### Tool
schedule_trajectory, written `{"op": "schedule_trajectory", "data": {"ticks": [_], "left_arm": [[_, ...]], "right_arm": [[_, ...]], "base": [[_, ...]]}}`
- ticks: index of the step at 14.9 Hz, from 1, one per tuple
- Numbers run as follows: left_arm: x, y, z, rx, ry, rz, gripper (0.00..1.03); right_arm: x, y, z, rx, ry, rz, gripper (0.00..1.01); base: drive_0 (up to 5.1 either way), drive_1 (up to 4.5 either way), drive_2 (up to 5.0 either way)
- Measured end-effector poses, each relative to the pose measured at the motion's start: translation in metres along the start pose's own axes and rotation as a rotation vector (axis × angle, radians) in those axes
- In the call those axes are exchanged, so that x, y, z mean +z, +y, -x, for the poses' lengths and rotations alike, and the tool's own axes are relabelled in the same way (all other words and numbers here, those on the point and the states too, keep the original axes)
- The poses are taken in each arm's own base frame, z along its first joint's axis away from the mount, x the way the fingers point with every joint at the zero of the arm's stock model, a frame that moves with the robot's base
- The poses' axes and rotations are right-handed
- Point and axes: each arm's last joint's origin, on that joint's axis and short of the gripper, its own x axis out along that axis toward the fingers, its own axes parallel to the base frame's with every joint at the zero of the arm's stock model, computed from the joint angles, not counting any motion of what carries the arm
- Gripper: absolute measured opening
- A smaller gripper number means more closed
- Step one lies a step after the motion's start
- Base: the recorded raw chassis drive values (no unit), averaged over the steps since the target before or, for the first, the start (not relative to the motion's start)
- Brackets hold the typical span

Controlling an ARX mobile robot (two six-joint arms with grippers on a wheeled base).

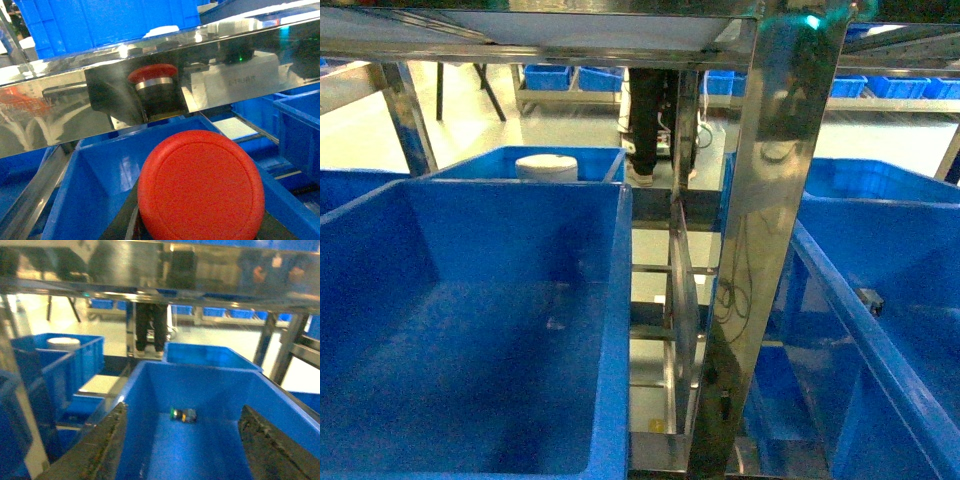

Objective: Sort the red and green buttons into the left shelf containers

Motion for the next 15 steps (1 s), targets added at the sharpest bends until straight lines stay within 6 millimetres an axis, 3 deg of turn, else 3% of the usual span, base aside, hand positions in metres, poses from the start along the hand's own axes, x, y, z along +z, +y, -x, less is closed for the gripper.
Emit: {"op": "schedule_trajectory", "data": {"ticks": [2, 3, 8, 10, 12, 15], "left_arm": [[0.001, -0.001, 0.000, -0.006, -0.005, 0.000, 0.24], [0.000, -0.001, 0.000, -0.005, -0.003, 0.000, 0.24], [0.000, 0.000, 0.000, -0.005, -0.003, 0.000, 0.24], [-0.004, 0.000, 0.002, 0.010, 0.049, -0.004, 0.24], [-0.021, 0.007, 0.004, 0.038, 0.152, -0.001, 0.24], [-0.046, 0.027, -0.030, 0.035, 0.295, -0.027, 0.24]], "right_arm": [[-0.007, -0.001, -0.001, -0.018, 0.045, -0.011, 0.44], [-0.005, -0.001, -0.001, -0.014, 0.028, -0.011, 0.44], [-0.006, -0.001, -0.001, -0.015, 0.036, -0.012, 0.97], [-0.006, -0.001, -0.001, -0.015, 0.036, -0.014, 0.97], [-0.006, -0.001, -0.001, -0.015, 0.036, -0.014, 0.98], [-0.006, -0.001, -0.001, -0.015, 0.036, -0.014, 0.98]], "base": [[0.0, 0.00, 0.0], [0.0, 0.00, 0.0], [0.0, 0.00, 0.0], [0.0, 0.00, 0.0], [0.0, 0.00, 0.0], [0.0, 0.00, 0.0]]}}
